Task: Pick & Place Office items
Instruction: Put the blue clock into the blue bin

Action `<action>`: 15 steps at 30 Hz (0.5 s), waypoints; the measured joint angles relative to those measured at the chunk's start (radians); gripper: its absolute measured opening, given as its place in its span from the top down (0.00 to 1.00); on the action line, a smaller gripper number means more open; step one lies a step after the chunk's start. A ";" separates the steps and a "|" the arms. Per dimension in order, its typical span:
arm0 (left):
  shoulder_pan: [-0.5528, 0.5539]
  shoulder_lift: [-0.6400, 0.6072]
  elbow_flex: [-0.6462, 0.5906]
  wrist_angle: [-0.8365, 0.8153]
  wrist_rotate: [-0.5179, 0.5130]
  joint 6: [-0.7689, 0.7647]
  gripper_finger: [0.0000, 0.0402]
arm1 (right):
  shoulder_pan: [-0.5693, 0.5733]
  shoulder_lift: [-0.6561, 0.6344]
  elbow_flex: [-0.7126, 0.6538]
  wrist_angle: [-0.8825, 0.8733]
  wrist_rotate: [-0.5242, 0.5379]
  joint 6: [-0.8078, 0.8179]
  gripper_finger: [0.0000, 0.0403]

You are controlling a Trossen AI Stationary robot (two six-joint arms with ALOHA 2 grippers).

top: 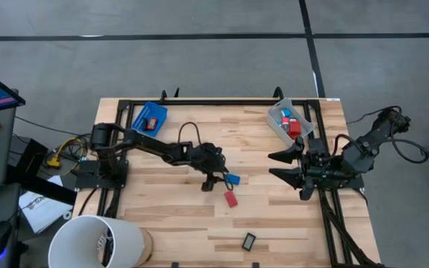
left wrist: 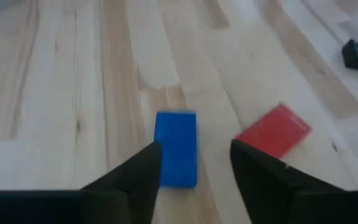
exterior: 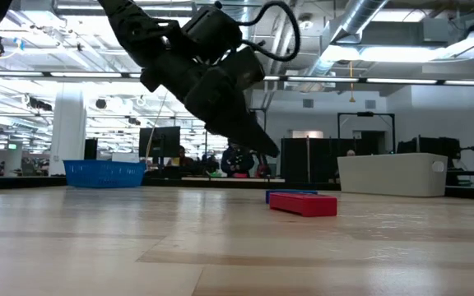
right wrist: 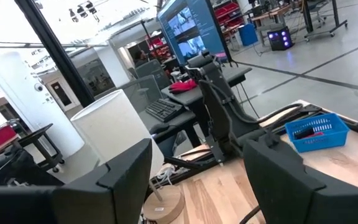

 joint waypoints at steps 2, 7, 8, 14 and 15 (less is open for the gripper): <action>-0.009 0.005 0.000 0.008 -0.021 0.005 0.47 | 0.000 0.000 0.000 0.001 0.001 0.000 0.39; -0.013 0.045 -0.001 0.042 -0.051 0.007 0.34 | -0.002 0.005 0.000 0.005 0.003 0.001 0.39; -0.012 0.057 0.000 0.050 -0.052 0.007 0.33 | -0.002 0.005 0.000 0.008 0.003 0.001 0.39; -0.010 0.126 0.000 0.091 -0.056 0.005 0.32 | -0.002 0.012 0.000 0.025 0.005 0.007 0.39; -0.008 0.136 0.000 0.104 -0.055 0.005 0.32 | -0.002 0.012 0.000 0.027 0.006 0.009 0.39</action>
